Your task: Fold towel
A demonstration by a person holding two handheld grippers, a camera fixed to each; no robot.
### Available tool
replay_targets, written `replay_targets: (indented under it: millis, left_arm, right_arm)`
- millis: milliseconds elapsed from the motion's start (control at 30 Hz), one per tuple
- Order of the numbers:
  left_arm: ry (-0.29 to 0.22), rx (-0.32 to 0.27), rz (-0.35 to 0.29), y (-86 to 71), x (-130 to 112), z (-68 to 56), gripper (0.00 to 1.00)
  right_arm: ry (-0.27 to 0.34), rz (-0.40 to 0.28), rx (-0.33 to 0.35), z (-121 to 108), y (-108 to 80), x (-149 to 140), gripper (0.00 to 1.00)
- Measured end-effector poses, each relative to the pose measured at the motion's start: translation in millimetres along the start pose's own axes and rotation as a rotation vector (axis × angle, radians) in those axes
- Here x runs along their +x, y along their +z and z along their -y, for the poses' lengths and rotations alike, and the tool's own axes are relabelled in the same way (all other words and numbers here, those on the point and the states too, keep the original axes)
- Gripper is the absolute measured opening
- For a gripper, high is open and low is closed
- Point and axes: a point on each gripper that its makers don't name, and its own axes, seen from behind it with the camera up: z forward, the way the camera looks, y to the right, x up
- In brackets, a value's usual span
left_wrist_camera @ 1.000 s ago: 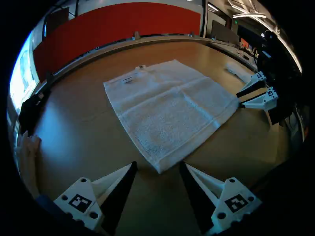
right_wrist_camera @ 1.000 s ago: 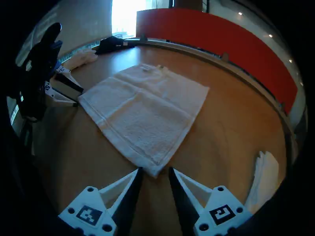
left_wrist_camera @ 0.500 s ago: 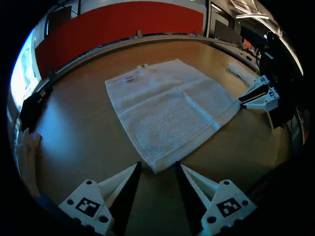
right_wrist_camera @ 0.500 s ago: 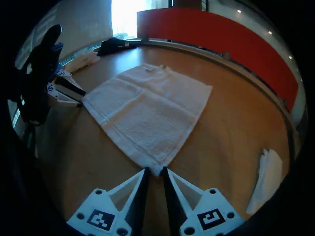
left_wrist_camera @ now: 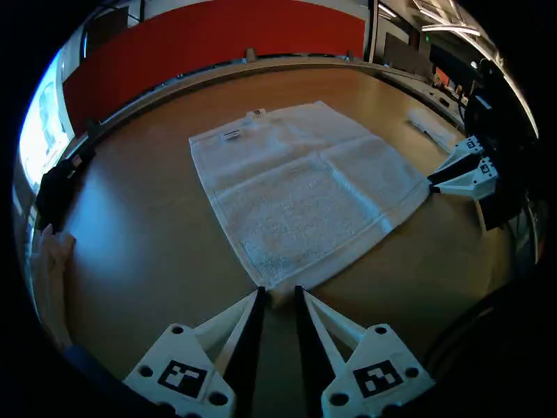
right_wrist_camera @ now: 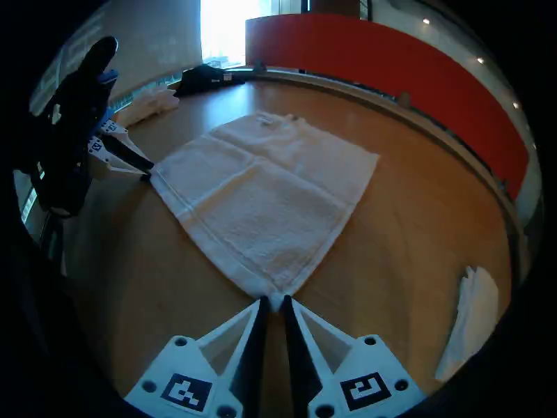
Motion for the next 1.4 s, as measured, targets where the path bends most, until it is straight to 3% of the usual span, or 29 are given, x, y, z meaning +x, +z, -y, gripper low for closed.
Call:
replay_targets:
  millis: [100,700,1000,1400]
  left_arm:
    - [0.008,0.009,-0.003,0.7,0,0.8,0.14]
    - [-0.035,-0.009,-0.022,-10.1,10,-6.3,0.12]
    - [-0.074,-0.019,-0.051,-35.0,29,-8.2,0.12]
    - [-0.119,-0.036,-0.07,-85.3,46,-15.1,0.12]
  right_arm:
    - [0.013,0.003,-0.002,0,-1.0,0,0.13]
    - [0.063,-0.043,-0.01,-2,-15.5,18,0.1]
    - [0.045,-0.095,-0.02,-2,-38.2,44,0.1]
    - [0.008,-0.144,-0.026,4,-87.8,77,0.1]
